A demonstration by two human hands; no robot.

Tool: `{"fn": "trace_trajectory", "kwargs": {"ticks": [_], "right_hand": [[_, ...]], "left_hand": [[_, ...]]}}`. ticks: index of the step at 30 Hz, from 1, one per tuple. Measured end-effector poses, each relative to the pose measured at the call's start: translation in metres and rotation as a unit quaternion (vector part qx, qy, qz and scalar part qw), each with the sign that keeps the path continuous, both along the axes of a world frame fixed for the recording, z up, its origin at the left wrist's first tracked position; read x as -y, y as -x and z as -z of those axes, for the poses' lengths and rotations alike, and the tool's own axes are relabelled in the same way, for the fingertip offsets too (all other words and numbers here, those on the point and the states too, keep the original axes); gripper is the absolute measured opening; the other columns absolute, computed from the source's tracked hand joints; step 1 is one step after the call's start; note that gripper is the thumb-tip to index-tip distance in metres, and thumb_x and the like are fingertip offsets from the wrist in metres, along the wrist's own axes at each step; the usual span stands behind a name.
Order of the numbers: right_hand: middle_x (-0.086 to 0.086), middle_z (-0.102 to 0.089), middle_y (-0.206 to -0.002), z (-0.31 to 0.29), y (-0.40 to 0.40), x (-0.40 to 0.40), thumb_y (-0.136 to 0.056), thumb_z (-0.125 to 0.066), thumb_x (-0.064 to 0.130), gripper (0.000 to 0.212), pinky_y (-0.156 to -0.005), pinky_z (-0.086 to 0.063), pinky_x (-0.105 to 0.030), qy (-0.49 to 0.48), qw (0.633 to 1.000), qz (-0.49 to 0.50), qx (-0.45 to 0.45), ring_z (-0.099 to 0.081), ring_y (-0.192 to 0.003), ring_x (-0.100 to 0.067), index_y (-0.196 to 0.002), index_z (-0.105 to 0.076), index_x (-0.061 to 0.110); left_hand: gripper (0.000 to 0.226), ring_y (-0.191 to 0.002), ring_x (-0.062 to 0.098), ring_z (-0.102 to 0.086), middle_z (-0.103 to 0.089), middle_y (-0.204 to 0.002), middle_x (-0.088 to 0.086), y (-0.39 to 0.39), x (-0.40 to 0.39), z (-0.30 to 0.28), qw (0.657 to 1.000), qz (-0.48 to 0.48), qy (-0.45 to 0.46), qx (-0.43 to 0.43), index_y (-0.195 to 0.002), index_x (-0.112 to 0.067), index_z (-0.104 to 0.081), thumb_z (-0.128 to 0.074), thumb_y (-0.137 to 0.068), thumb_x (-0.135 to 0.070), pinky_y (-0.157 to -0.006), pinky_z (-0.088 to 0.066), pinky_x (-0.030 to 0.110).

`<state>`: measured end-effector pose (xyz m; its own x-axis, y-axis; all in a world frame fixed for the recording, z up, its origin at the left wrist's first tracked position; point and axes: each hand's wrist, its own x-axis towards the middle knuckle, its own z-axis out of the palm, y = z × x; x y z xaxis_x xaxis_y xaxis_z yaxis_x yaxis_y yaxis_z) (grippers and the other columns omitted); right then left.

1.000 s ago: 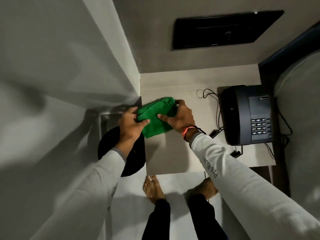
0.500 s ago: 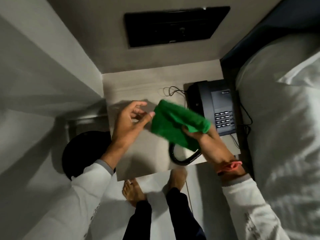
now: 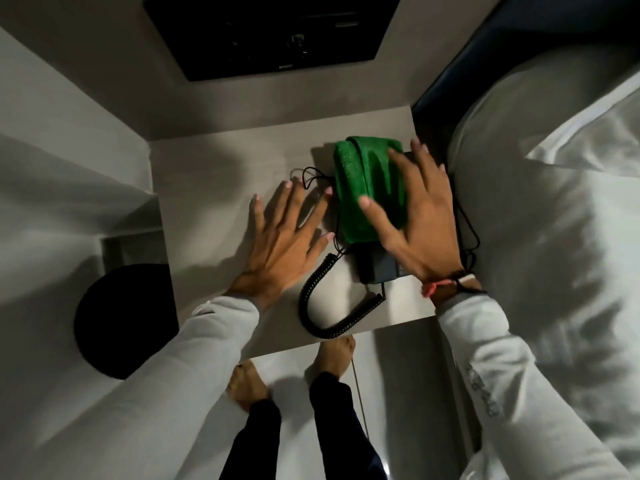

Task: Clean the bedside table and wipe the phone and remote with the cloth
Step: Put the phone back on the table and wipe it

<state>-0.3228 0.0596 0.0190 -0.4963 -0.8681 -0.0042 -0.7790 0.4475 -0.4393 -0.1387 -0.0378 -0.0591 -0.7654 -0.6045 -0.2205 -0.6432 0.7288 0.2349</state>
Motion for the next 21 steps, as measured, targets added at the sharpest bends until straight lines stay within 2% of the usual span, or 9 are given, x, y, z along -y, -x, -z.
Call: {"fn": "trace_trajectory", "kwargs": {"ticks": [2,5,6,9,14,19,21], "right_hand": [[-0.017,-0.026,-0.168,0.005,0.001,0.023,-0.098,-0.048,0.058,0.071,-0.128,-0.014,-0.052,0.000,1.000,-0.004,-0.013,-0.025,-0.156,-0.031,-0.156,-0.038,0.020],[-0.014,-0.017,-0.172,0.027,-0.007,0.045,-0.102,-0.040,0.054,0.068,-0.129,-0.016,-0.052,-0.097,0.991,-0.051,-0.070,-0.017,-0.160,-0.031,-0.162,-0.026,0.025],[-0.013,-0.019,-0.171,0.035,-0.011,0.044,-0.102,-0.040,0.052,0.066,-0.128,-0.018,-0.051,-0.099,0.990,-0.052,-0.090,-0.018,-0.160,-0.030,-0.162,-0.027,0.025],[-0.013,-0.031,-0.167,0.051,-0.018,0.031,-0.102,-0.043,0.044,0.061,-0.126,-0.024,-0.050,-0.028,0.992,-0.014,-0.121,-0.027,-0.157,-0.030,-0.159,-0.036,0.024],[-0.016,-0.030,-0.168,0.069,-0.031,-0.003,-0.098,-0.047,0.041,0.063,-0.126,-0.024,-0.053,0.016,0.991,-0.007,-0.129,-0.025,-0.158,-0.030,-0.158,-0.037,0.023],[-0.021,-0.028,-0.166,0.090,-0.049,-0.064,-0.091,-0.043,0.048,0.072,-0.126,-0.021,-0.060,0.016,0.990,-0.023,-0.135,-0.024,-0.157,-0.037,-0.156,-0.040,0.017],[-0.020,-0.025,-0.167,0.097,-0.058,-0.086,-0.089,-0.042,0.050,0.075,-0.125,-0.018,-0.064,0.007,0.992,-0.029,-0.121,-0.015,-0.159,-0.036,-0.156,-0.040,0.017]], "left_hand": [[0.075,-0.159,0.039,-0.007,-0.008,-0.171,0.018,0.007,0.001,0.008,0.999,0.011,-0.005,0.031,-0.161,-0.036,-0.009,-0.027,-0.097,-0.070,-0.118,-0.012,0.076],[0.078,-0.159,0.041,0.000,0.002,-0.172,0.017,0.011,0.001,0.020,0.999,0.002,0.001,0.050,-0.160,-0.041,-0.007,-0.028,-0.093,-0.075,-0.115,-0.009,0.080],[0.078,-0.159,0.042,0.001,0.001,-0.172,0.018,0.011,0.000,0.022,0.999,0.003,0.011,0.051,-0.160,-0.042,-0.009,-0.026,-0.092,-0.076,-0.114,-0.009,0.080],[0.078,-0.158,0.042,-0.004,-0.005,-0.171,0.019,0.010,-0.001,0.028,0.999,0.001,0.035,0.041,-0.159,-0.043,-0.016,-0.021,-0.090,-0.079,-0.113,-0.010,0.080],[0.072,-0.159,0.040,-0.003,-0.006,-0.172,0.018,0.010,-0.002,0.033,0.997,-0.002,0.054,0.056,-0.156,-0.043,-0.024,-0.033,-0.093,-0.076,-0.114,-0.010,0.078],[0.080,-0.158,0.043,-0.004,-0.003,-0.172,0.019,0.010,0.000,0.033,0.997,0.013,0.062,0.049,-0.160,-0.045,-0.006,-0.027,-0.091,-0.080,-0.114,-0.012,0.080],[0.080,-0.158,0.043,-0.001,0.000,-0.172,0.019,0.010,-0.001,0.030,0.997,0.017,0.055,0.061,-0.160,-0.045,-0.003,-0.026,-0.092,-0.080,-0.114,-0.011,0.080]]}}
